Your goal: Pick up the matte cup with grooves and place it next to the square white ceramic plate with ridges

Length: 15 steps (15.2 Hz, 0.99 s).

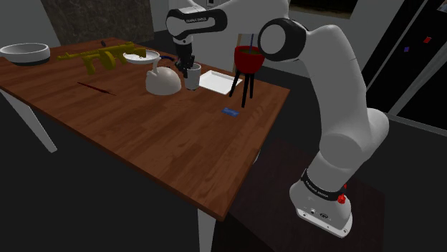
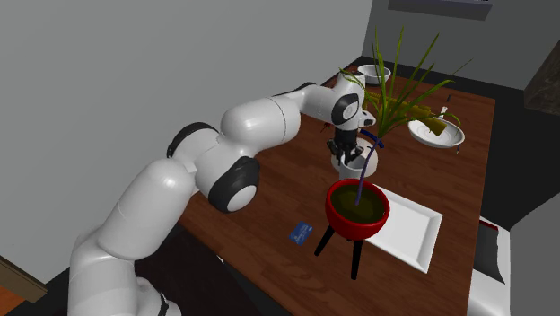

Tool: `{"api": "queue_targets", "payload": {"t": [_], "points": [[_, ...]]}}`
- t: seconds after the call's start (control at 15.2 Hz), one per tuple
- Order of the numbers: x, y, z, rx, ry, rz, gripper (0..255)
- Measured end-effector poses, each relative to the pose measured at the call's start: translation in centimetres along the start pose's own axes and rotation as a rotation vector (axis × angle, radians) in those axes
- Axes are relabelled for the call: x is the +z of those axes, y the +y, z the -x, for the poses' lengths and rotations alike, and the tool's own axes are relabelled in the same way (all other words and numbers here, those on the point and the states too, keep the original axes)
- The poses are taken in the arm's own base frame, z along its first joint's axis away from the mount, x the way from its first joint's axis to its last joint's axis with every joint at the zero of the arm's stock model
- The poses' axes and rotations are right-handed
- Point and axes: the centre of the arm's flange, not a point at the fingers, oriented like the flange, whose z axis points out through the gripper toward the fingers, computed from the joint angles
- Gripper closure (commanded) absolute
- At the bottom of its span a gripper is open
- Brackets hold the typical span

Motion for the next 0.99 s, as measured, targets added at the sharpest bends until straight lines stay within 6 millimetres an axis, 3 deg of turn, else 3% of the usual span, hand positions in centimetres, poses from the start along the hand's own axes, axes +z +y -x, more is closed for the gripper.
{"api": "queue_targets", "payload": {"t": [0.2, 0.59, 0.66, 0.99], "points": [[1.7, -0.2, 0.1, 0.000, 0.000, 0.000, 255], [2.0, -0.2, 0.1, 0.000, 0.001, 0.000, 255], [2.0, -0.2, 0.1, 0.000, 0.001, 0.000, 0], [2.0, -0.2, 0.1, 0.000, 0.001, 0.000, 0]]}}
